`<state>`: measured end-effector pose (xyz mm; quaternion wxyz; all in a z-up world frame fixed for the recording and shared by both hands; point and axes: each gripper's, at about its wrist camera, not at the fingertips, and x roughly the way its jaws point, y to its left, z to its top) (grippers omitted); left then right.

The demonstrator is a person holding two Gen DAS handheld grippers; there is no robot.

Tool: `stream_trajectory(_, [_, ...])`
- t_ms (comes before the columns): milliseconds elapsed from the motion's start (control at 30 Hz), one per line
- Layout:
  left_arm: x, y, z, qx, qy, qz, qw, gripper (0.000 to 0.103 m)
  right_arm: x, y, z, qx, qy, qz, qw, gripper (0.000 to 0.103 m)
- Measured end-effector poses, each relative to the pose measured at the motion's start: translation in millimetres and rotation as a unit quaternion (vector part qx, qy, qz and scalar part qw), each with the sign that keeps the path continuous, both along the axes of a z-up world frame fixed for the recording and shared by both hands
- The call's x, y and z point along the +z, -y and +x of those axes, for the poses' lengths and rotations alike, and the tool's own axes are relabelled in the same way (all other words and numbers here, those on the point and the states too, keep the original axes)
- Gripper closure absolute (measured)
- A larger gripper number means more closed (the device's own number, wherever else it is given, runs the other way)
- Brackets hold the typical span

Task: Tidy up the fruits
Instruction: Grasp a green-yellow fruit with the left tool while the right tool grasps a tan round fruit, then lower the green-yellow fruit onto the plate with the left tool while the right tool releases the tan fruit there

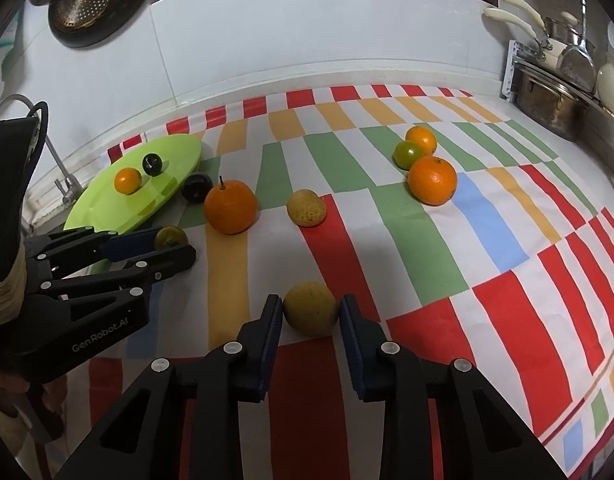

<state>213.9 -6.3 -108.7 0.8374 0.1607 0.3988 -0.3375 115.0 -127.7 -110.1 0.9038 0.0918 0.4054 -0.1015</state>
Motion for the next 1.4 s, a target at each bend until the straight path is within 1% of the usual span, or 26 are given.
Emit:
stream_trajectory(200, [8.5, -4.0, -7.4, 0.004, 0.000, -0.011, 0.9999, 0.074, 10.2, 0.2, 1.0, 0.012, 0.013, -0.004, 1.000, 0.072])
stream_trajectory(367, [22.1, -11.6, -13.2, 0.017, 0.006, -0.026, 0.9995, 0.074, 22.4, -3.5, 1.2, 0.026, 0.026, -0.009, 0.999, 0.072])
stream_trajectory(733, [59.5, -35.4, -29.0, 0.053, 0.041, -0.056, 0.9962, 0.074, 54.7, -21.4, 2.6, 0.073, 0.063, -0.017, 0.995, 0.072])
stream_trajectory(933, [78.9, -52.3, -33.3, 0.080, 0.059, -0.072, 0.9925, 0.074, 73.3, -34.3, 2.6, 0.101, 0.088, -0.024, 0.991, 0.072])
stream_trajectory(1133, [95.2, -68.6, -35.9, 0.106, 0.079, -0.081, 0.9880, 0.074, 92.7, -47.4, 7.8, 0.133, 0.115, -0.030, 0.984, 0.072])
stream_trajectory(1400, [114.1, -91.2, -33.6, 0.144, 0.108, -0.085, 0.9800, 0.074, 111.0, -62.4, 22.1, 0.175, 0.138, -0.020, 0.975, 0.072])
